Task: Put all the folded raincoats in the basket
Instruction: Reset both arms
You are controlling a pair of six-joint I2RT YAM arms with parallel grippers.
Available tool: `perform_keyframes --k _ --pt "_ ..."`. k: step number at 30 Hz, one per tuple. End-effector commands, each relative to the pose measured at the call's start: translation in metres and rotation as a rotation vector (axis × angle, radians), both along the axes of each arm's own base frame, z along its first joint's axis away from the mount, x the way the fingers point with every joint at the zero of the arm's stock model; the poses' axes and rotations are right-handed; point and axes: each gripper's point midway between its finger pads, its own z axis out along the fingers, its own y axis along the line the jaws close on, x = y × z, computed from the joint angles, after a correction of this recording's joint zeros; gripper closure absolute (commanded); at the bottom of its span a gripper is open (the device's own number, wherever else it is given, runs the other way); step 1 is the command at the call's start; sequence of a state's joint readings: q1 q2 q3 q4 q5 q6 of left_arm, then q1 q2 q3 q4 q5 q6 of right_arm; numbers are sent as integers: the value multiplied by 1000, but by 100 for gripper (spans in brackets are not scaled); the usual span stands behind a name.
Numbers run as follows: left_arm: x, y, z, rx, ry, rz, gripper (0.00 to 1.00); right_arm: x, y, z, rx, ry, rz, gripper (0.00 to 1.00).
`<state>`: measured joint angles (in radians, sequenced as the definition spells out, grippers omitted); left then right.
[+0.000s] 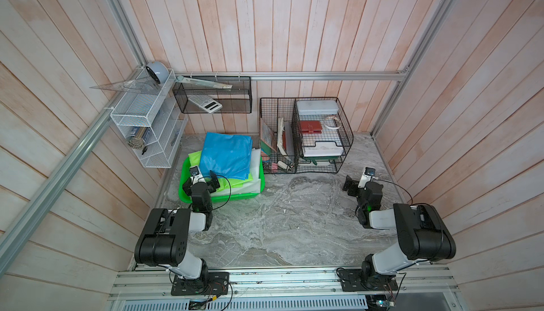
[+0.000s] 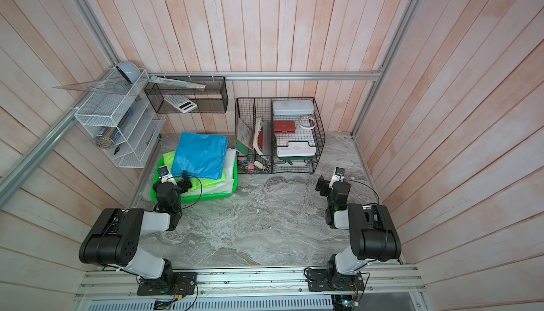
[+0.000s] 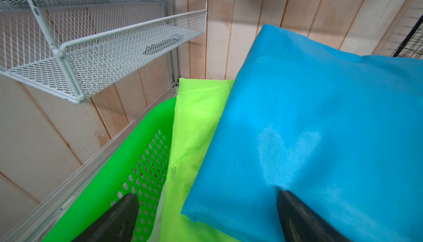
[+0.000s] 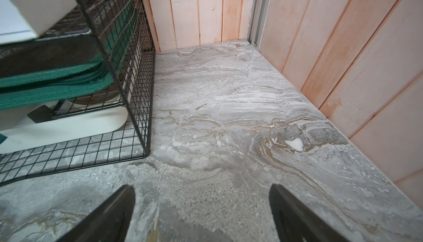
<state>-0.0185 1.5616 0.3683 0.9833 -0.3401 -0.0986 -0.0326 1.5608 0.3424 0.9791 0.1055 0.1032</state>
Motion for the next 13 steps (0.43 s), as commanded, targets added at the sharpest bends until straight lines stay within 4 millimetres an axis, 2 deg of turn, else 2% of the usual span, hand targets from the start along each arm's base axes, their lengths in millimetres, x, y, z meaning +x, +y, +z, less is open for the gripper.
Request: perform_keyframes --k 1,13 --pt "-3 -1 -11 -2 44 -9 0 1 2 1 0 0 12 2" --pt "-3 -1 -10 -3 41 -8 0 4 8 1 -22 16 33 2"
